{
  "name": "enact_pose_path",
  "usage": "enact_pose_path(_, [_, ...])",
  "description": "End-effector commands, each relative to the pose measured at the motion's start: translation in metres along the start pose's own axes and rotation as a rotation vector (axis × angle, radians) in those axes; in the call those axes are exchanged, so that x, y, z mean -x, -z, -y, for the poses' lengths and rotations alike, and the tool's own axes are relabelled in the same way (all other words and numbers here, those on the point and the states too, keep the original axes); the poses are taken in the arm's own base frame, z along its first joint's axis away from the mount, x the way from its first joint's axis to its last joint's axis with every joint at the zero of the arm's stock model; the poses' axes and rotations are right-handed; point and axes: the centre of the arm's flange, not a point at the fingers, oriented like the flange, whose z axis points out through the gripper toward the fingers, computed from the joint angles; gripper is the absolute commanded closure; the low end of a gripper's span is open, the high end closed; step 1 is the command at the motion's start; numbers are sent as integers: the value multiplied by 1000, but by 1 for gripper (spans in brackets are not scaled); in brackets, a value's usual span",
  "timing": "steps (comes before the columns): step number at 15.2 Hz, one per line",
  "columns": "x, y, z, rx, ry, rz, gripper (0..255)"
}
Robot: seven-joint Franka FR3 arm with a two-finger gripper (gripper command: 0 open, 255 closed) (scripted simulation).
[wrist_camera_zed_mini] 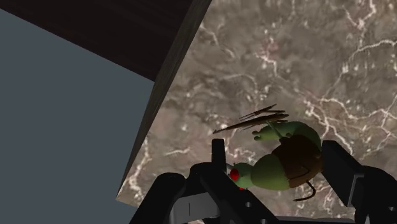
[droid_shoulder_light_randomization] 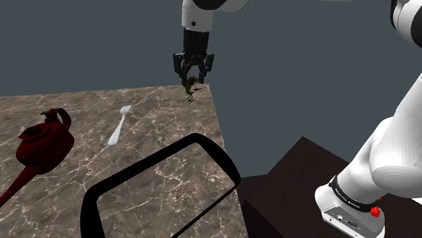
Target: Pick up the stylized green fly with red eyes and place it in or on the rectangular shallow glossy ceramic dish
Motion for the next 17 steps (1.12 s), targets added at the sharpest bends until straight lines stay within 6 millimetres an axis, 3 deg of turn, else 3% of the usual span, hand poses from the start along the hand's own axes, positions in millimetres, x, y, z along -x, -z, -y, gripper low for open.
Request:
enact_pose_path(1, [0,9,2,0,0,0,255])
enact_pose_path(17, [6,92,18,0,0,0,255])
